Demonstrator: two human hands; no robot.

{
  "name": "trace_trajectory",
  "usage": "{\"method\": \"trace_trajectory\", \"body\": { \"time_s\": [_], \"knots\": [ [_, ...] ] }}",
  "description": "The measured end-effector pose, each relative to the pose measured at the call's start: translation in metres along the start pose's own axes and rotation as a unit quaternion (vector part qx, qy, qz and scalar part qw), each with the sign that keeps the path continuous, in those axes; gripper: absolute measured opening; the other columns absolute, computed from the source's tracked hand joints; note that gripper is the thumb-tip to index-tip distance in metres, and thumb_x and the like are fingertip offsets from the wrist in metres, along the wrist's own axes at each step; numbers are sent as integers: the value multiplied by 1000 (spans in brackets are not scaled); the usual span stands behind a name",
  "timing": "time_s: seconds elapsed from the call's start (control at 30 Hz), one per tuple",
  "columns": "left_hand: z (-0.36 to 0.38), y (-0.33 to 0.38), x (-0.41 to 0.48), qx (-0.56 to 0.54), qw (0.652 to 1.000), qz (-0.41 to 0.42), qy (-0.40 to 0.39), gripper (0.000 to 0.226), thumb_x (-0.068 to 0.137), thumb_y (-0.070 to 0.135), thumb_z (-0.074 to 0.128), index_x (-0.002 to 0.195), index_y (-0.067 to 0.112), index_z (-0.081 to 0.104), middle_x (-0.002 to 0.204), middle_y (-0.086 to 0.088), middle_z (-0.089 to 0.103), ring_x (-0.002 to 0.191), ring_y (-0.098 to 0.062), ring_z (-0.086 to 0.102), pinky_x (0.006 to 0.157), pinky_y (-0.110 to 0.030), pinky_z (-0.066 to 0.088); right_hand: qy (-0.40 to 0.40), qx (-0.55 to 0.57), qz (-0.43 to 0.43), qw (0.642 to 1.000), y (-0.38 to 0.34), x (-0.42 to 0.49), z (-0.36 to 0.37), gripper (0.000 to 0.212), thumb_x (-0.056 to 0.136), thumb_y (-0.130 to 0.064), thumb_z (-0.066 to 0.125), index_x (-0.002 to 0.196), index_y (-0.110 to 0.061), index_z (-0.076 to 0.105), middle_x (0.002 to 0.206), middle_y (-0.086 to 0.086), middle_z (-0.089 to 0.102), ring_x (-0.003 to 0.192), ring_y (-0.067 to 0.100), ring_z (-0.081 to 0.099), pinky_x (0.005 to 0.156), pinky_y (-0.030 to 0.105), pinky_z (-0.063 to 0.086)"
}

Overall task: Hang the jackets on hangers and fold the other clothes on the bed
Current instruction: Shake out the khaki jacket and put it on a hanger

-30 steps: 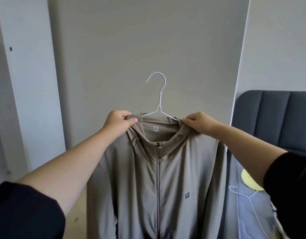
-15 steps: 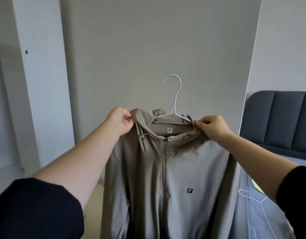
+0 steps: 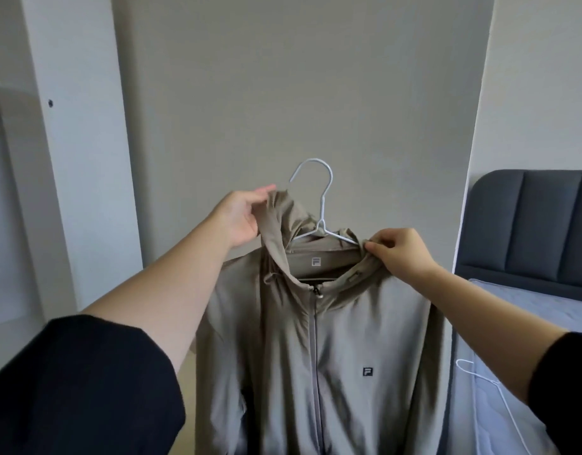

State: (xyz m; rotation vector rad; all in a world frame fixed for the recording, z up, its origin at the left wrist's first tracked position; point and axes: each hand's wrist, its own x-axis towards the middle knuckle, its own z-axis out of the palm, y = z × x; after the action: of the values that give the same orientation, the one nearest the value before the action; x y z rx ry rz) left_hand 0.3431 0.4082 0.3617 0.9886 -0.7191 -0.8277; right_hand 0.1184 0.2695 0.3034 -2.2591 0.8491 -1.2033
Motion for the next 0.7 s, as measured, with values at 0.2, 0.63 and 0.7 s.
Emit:
{"method": "trace_trajectory", "body": {
  "time_s": [0.2,0.63,0.7],
  "knots": [
    [-23,-27,-9,618,779,-104,-21,58,101,50,25,125,8,56,124,-17,61,110,-31,61,94,-38,49,72,-12,25,997,11,3,-5,22,84,-14,68,63,-16,63,63,4,61,64,18,54,58,25,38],
    [0,-69,-4,486,846,219,7,41,89,25,59,52,18,43,54,0,32,52,-11,30,54,-27,25,-361,159,360,845,15,4,-24,63,93,-61,39,83,-4,66,82,16,66,77,28,61,74,37,50],
    [7,-70,-7,457,851,258,-3,37,85,7,55,50,20,57,52,3,50,52,-5,45,58,-20,36,-417,133,362,823,18,2,-14,60,95,-53,41,81,-5,73,88,12,73,83,25,68,80,37,52]
  ]
}}
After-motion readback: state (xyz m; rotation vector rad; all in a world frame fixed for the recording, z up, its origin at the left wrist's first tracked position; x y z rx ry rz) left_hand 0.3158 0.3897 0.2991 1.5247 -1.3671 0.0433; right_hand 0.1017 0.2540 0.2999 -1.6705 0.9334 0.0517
